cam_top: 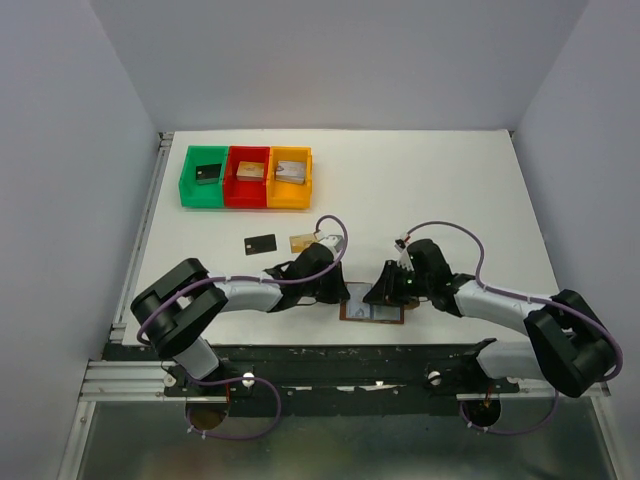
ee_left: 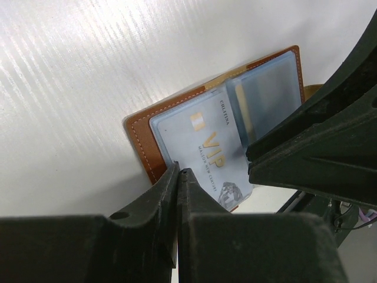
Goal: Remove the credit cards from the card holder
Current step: Remove the credit card from the card holder.
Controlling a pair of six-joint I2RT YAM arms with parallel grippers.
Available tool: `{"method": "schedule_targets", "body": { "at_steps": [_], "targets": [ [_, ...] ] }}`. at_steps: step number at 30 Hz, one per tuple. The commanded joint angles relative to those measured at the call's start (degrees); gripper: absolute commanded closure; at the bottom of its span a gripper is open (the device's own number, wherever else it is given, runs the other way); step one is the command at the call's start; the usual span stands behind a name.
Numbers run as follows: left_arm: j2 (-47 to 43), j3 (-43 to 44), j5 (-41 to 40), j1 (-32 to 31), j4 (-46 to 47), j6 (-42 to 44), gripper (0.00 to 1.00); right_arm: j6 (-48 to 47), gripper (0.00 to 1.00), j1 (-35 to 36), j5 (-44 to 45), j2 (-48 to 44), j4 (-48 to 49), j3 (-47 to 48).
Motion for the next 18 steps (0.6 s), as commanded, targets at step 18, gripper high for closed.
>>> {"method": "schedule_targets", "body": {
  "at_steps": [18],
  "targets": [
    [1.9, -3.79, -2.36, -0.28, 1.89, -0.77, 0.88, -0.3, 0.68, -0.33, 3.31, 1.59, 0.98, -2.81]
  ]
}}
